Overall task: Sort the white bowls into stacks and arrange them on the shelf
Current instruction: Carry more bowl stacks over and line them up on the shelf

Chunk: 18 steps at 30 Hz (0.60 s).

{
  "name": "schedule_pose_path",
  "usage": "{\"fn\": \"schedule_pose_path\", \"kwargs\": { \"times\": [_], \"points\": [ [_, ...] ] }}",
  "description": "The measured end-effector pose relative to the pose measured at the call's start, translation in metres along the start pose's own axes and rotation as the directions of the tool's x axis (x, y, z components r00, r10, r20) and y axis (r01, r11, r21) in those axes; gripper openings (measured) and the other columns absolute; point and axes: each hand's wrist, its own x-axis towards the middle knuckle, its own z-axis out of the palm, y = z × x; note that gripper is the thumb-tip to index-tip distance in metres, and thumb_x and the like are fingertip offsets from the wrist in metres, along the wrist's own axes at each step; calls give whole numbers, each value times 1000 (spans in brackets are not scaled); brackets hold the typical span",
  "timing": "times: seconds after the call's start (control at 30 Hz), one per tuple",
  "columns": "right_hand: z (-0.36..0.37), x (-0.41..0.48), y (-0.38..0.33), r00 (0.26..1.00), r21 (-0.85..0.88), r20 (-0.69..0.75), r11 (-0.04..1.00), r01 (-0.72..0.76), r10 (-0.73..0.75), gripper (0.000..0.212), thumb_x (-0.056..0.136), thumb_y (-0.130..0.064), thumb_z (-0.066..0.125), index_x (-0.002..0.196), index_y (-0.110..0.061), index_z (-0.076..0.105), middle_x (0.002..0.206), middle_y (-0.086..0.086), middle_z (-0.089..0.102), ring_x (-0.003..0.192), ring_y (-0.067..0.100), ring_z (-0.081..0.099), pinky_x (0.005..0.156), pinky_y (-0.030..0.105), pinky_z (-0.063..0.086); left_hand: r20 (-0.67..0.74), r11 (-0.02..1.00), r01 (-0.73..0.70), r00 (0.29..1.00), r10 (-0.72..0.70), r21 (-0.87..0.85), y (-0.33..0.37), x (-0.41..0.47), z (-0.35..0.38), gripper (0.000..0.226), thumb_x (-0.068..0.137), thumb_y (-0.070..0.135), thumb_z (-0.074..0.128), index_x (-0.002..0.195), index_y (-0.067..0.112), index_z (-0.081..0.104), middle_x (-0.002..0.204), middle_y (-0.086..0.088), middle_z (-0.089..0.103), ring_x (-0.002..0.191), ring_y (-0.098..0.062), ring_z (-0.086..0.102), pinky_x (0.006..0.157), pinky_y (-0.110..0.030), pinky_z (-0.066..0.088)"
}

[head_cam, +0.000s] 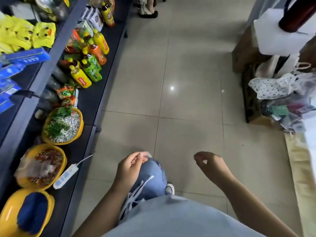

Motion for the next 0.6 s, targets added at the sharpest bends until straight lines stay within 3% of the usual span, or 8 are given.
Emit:
{"fn": "schedule_pose_path", "kwargs": {
  "times": [0.13, 0.23, 0.33, 0.4, 0.5, 0.6],
  "points": [
    [-26, 76, -23, 1000, 9, 15, 1000, 13, -13, 17, 88, -16, 55, 94, -12, 70, 97, 5, 69, 93, 21, 62, 80, 26, 43, -10, 998, -56, 998, 56, -28, 37, 86, 7, 14, 80, 39, 49, 78, 35, 63, 69, 19, 69, 77, -3, 64, 82, -25, 47],
    [-56, 142, -54, 999, -1, 9, 999, 33, -33, 17, 89, -17, 54, 96, -12, 69, 98, 5, 69, 94, 21, 62, 78, 23, 40, -23, 995, -101, 995, 100, -20, 81, 160, 4, 17, 90, 28, 53, 77, 36, 60, 71, 16, 68, 83, -8, 63, 78, -19, 45],
    [-93, 205, -94, 999, -29, 23, 999, 29, -28, 18, 90, -18, 53, 98, -12, 69, 100, 3, 69, 96, 19, 62, 74, 19, 38, -4, 992, -129, 992, 129, 16, 133, 226, -4, 28, 93, 16, 50, 77, 36, 59, 71, 16, 67, 76, 6, 61, 72, -3, 41],
    [-115, 243, -120, 999, -33, 9, 998, 48, -47, 18, 90, -18, 54, 99, -13, 69, 102, 2, 69, 96, 17, 62, 70, 15, 34, -8, 983, -174, 985, 175, 62, 171, 264, -12, 28, 92, 14, 51, 78, 36, 60, 67, 20, 67, 73, 15, 59, 71, 0, 40],
    [-143, 306, -152, 997, -29, -5, 997, 78, -78, 19, 90, -19, 53, 101, -13, 68, 105, 3, 68, 98, 18, 61, 69, 13, 31, 12, 951, -277, 960, 278, 136, 216, 326, -21, 17, 89, 26, 52, 89, 23, 68, 78, 21, 65, 79, 11, 61, 76, -6, 44],
    [-166, 360, -177, 995, -38, -2, 994, 105, -105, 21, 91, -19, 53, 105, -13, 67, 109, 2, 66, 100, 19, 59, 70, 12, 31, 70, 923, -304, 953, 296, 236, 253, 373, -23, 40, 80, 37, 44, 99, 13, 69, 88, 13, 67, 87, -2, 63, 82, -18, 45]
  ]
}}
